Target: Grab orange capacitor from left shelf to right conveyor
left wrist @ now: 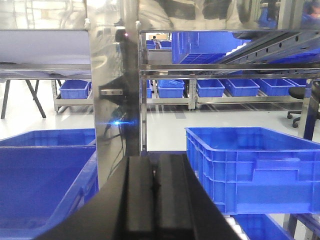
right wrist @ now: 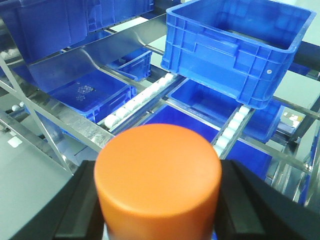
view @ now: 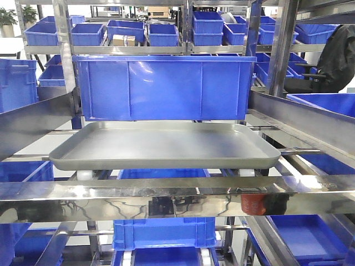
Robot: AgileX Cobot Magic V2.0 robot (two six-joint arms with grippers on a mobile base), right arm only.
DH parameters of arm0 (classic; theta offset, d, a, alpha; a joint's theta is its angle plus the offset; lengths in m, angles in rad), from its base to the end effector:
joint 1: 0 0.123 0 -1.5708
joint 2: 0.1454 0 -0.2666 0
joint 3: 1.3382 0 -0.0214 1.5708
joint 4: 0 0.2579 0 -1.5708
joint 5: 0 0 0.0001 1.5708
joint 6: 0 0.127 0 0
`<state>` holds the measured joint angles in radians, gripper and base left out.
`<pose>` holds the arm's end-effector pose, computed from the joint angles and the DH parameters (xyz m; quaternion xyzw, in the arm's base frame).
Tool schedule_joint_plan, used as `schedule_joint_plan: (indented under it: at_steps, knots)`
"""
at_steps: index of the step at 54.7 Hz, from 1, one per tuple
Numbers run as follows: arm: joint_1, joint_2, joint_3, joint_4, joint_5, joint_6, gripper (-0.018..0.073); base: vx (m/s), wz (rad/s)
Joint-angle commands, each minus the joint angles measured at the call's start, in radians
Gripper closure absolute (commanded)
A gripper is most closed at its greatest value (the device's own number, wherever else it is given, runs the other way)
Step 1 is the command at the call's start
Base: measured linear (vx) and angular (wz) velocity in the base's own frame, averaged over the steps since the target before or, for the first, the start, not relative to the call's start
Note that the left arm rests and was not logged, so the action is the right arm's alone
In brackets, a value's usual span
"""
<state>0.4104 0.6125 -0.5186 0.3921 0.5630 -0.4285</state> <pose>0.1468 0.0921 0.2625 -0.2640 0.8245 0.1660 0.4722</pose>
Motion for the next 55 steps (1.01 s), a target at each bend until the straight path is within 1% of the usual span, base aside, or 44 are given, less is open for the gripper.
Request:
schedule_joint_plan:
  at_steps: [1, 31, 55]
  knots:
    - [-0.003, -0.002, -0.031, 0.018, -0.074, -0.013, 0.0222, 0.00, 0.00]
    - [-0.003, -0.002, -0.031, 0.018, -0.074, -0.013, 0.0223, -0.01, 0.03]
    - [-0.003, -0.002, -0.031, 0.018, -0.074, -0.013, 0.0223, -0.07, 0.30]
